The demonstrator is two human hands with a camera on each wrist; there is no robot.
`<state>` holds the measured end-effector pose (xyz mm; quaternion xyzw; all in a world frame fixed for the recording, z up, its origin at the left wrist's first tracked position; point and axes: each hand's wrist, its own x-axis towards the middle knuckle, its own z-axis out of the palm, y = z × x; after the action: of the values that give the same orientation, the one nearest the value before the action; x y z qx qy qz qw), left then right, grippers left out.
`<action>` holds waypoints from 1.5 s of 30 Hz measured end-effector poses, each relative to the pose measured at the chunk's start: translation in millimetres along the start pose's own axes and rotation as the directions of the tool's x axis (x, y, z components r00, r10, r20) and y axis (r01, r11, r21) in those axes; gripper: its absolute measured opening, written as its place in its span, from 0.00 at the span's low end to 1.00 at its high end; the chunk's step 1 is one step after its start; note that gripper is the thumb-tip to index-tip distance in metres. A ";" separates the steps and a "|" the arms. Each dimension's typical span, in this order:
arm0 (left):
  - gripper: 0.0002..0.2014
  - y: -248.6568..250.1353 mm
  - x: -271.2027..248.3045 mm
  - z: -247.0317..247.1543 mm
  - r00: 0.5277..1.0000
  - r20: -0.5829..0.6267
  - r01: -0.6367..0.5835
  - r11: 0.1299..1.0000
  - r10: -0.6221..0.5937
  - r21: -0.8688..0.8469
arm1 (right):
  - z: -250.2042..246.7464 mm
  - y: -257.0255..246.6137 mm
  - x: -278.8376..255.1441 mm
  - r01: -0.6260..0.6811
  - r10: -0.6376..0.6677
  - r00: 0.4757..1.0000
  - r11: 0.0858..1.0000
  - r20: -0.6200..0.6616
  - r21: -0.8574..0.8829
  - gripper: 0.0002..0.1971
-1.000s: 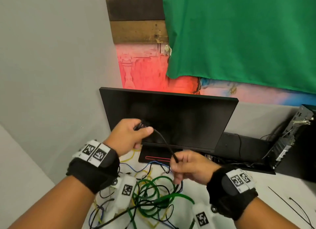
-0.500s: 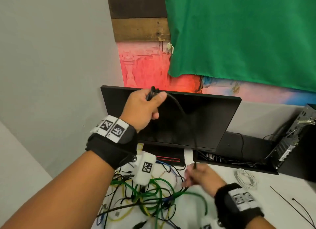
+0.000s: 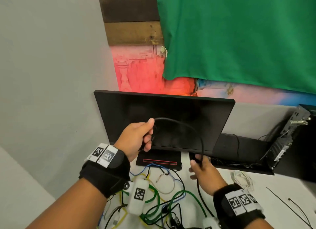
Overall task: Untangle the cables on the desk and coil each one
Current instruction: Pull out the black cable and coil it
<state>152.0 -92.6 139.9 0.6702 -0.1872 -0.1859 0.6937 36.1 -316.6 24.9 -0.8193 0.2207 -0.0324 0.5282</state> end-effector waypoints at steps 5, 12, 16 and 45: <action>0.22 -6.6 -10.1 -6.5 0.995 -0.018 0.096 0.995 -0.096 -0.029 | -8.9 -21.4 6.0 0.334 -0.196 0.840 0.922 -0.506 0.196 0.28; 0.22 -11.2 -27.2 4.1 0.959 0.105 0.283 0.885 -0.263 -0.371 | -8.7 -32.2 15.1 0.388 -0.370 0.826 0.920 -0.425 -0.047 0.06; 0.20 -3.3 -28.9 16.7 0.977 0.136 0.209 0.839 -0.162 -0.502 | 22.0 -41.0 -1.5 0.276 -0.303 0.953 0.862 0.005 -0.424 0.08; 0.15 -6.4 -52.9 -3.0 0.919 0.369 0.290 0.870 -0.137 -0.399 | 24.8 1.3 0.8 0.253 -0.245 0.964 0.964 -0.099 0.081 0.09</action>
<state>107.9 -63.2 132.9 0.4695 -0.1763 -0.4096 0.7621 43.4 -296.2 12.7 -0.8128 0.1374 -0.1450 0.5472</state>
